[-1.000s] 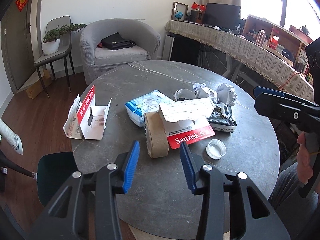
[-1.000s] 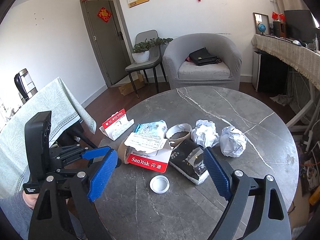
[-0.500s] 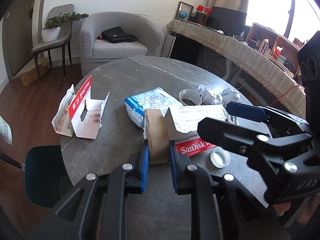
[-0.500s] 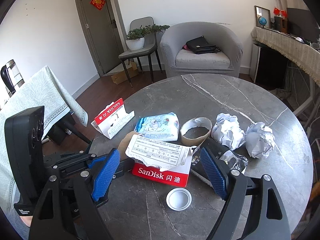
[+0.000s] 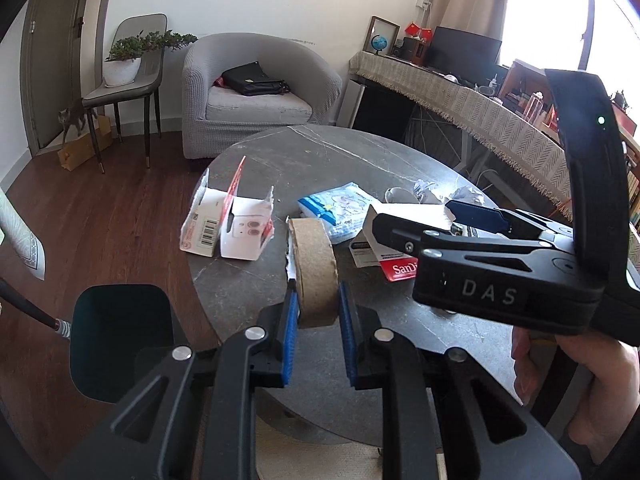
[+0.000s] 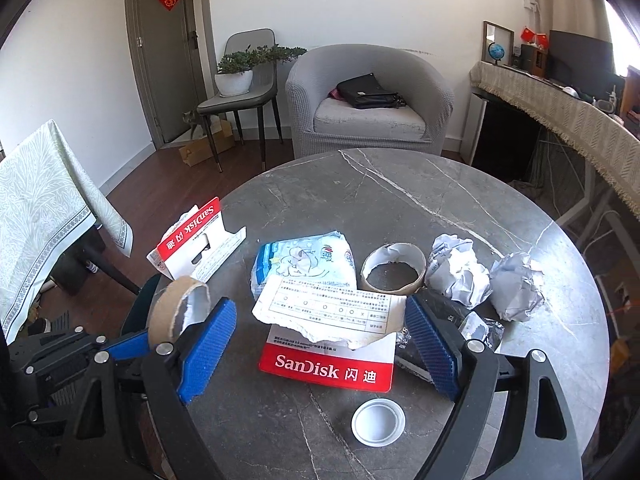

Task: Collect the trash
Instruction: 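Carry both items to the green bin and open the left tool over it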

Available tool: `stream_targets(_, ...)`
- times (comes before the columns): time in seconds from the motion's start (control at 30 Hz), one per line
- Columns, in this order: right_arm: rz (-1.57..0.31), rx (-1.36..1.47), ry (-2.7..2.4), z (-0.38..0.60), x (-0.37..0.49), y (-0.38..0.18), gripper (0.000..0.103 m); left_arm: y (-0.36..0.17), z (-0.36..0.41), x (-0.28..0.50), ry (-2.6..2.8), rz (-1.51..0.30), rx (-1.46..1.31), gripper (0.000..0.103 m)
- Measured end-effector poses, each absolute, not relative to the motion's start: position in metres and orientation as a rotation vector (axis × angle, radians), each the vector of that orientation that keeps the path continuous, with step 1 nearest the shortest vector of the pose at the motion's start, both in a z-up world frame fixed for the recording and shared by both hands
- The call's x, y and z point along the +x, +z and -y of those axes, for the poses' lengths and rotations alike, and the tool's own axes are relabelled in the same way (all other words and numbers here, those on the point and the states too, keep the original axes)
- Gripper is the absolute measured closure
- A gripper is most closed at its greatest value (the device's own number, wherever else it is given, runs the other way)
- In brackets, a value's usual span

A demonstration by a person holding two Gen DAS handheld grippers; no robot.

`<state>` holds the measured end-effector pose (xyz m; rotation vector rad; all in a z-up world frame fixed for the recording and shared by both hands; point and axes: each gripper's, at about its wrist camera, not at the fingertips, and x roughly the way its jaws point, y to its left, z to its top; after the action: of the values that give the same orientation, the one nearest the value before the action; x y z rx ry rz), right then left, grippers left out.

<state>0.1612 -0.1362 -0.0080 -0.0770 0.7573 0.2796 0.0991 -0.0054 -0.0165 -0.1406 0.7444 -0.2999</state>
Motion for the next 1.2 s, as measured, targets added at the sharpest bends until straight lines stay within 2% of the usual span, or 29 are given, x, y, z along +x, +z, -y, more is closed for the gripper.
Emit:
stream_targets(0.43, -0.793, -0.052, 0.186, 0.13, 0.18, -0.026, 0.016, -0.01, -0.058, 0.087, -0.178, -0.722, -0.2, 0.082)
stream_targets(0.5, -0.786, -0.046, 0.18, 0.129, 0.18, -0.026, 0.023, -0.012, -0.068, 0.086, -0.155, -0.724, -0.2, 0.082)
stream_targets(0.63, -0.764, -0.061, 0.18, 0.128, 0.178, -0.022, 0.024, -0.018, -0.089, 0.082, -0.111, -0.733, -0.208, 0.082)
stream_targets(0.87, -0.702, -0.107, 0.235, 0.114, 0.162, 0.005, 0.025, -0.027, -0.127, 0.08, -0.024, -0.755, -0.225, 0.082)
stream_targets(1.2, -0.673, -0.092, 0.472, 0.054, 0.162, 0.044, 0.024, -0.068, -0.174, 0.09, 0.063, -0.84, -0.274, 0.082)
